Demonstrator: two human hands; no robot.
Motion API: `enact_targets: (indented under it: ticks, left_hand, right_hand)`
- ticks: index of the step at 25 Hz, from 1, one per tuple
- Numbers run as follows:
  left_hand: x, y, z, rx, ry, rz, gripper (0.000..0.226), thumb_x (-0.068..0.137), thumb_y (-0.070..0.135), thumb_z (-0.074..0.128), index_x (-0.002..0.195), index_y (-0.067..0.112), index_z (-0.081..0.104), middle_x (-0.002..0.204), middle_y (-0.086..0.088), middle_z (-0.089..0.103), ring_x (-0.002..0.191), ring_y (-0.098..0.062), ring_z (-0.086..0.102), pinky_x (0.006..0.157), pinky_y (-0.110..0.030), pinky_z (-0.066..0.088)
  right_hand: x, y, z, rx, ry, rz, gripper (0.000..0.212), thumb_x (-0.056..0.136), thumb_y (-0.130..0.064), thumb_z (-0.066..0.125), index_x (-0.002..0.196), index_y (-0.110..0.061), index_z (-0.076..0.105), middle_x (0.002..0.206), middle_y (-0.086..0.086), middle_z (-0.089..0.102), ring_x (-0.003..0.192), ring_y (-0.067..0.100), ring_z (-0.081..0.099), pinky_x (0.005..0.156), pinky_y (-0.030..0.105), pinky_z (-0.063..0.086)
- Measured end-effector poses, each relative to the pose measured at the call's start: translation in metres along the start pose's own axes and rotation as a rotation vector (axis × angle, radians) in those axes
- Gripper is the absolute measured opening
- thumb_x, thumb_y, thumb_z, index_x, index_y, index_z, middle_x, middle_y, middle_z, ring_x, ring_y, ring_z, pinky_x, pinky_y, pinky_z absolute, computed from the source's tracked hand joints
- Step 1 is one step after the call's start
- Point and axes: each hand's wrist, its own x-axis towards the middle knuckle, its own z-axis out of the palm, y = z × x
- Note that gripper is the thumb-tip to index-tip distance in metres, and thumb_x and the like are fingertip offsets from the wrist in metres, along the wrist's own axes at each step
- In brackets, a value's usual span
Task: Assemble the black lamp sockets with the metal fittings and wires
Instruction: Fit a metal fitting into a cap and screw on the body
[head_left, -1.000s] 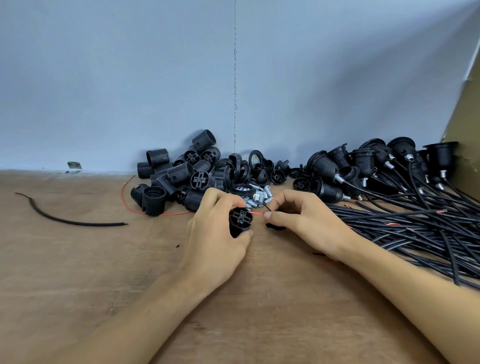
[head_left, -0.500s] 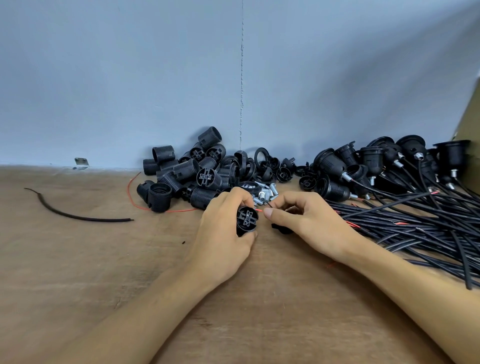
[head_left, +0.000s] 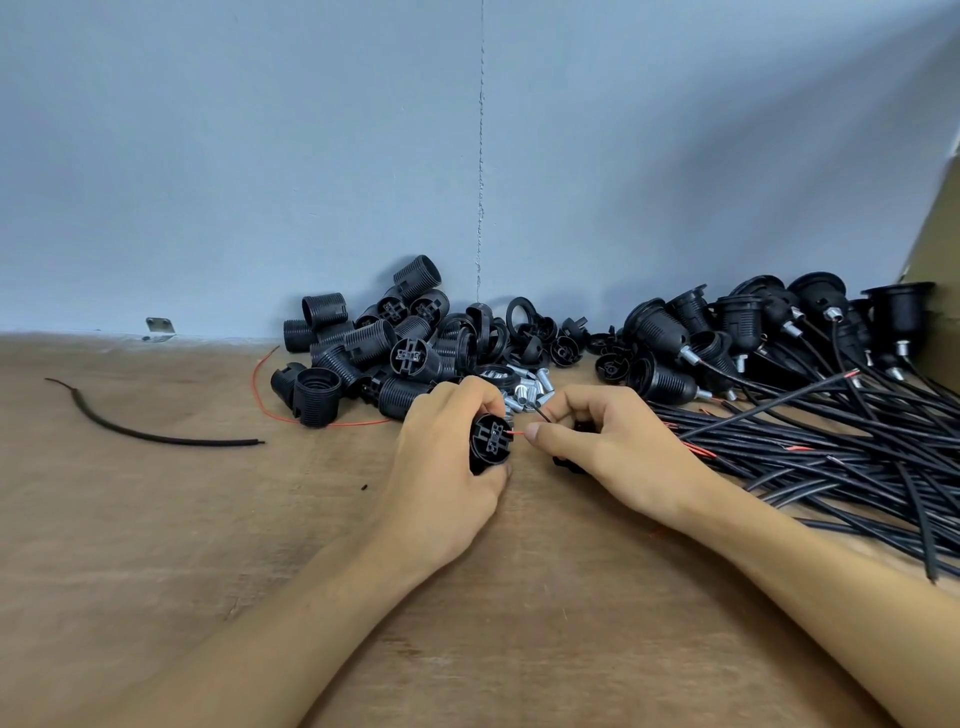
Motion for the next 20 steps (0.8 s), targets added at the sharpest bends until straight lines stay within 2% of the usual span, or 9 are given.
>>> enact_targets:
  ticks: [6,12,20]
  left_hand:
    - [-0.0003,0.0005,-0.0002,0.037,0.008,0.041,0.054,0.071,0.01,0.084,0.099,0.041,0.049,0.101,0.017,0.053,0.099,-0.005,0.042,0.087,-0.002,0.027]
    - [-0.0006,-0.0002,-0.0009,0.051,0.035,0.062,0.047,0.069,0.01,0.087,0.105,0.03,0.064,0.104,0.014,0.058,0.098,-0.003,0.04,0.088,0.0,0.025]
    - [0.0,0.001,0.0004,0.04,0.048,0.052,0.046,0.065,0.013,0.091,0.106,0.024,0.074,0.098,0.019,0.059,0.097,-0.002,0.046,0.087,0.002,0.026]
  right_hand:
    - [0.0,-0.0004,0.0002,0.007,0.0,0.009,0.013,0.09,-0.023,0.071,0.081,-0.015,0.071,0.063,-0.007,0.059,0.058,0.003,0.047,0.057,0.016,0.038]
    - [0.0009,0.0014,0.0015,-0.025,0.042,0.018,0.014,0.089,-0.025,0.072,0.077,-0.017,0.07,0.063,-0.009,0.06,0.056,0.002,0.047,0.058,0.014,0.038]
    - [-0.0026,-0.0007,0.0067,-0.236,0.156,-0.105,0.017,0.087,-0.027,0.072,0.071,-0.025,0.066,0.057,-0.015,0.054,0.055,0.001,0.046,0.057,0.012,0.037]
